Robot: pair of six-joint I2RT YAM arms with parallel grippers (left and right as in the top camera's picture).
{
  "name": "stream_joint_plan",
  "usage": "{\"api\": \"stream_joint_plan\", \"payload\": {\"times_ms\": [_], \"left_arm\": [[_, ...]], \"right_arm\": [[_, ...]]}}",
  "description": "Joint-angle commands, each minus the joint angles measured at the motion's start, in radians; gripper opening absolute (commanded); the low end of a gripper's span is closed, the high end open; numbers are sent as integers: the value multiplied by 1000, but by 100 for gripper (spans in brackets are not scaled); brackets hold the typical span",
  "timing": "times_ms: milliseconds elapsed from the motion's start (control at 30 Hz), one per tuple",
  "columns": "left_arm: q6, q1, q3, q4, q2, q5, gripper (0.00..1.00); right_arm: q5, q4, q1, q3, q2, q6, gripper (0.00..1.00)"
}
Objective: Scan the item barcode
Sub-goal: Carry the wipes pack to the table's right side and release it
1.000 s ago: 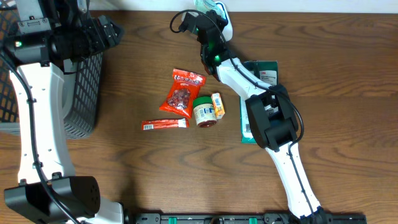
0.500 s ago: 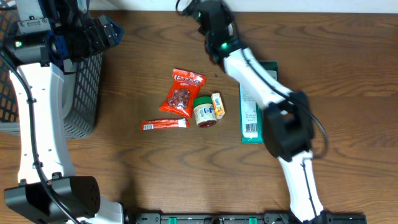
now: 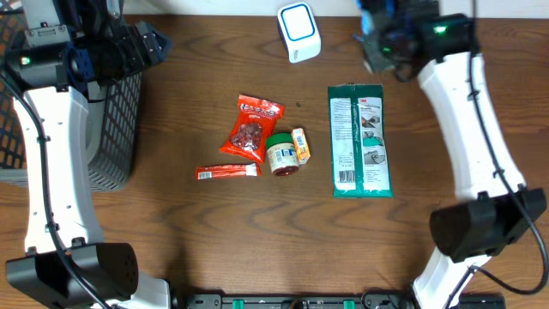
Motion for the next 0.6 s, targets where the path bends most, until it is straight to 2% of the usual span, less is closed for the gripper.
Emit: {"api": "stream_joint_plan", "payload": {"times_ms": [0, 267, 567], "left_arm": [[13, -1, -3, -1, 3, -2, 84], [13, -2, -3, -1, 3, -2, 84], [13, -2, -4, -1, 3, -2, 84]], "right_arm": [[-190, -56, -114, -37, 31, 55, 1], [-185, -31, -334, -280, 31, 55, 1], [-177, 304, -533, -645, 31, 71, 1]]}}
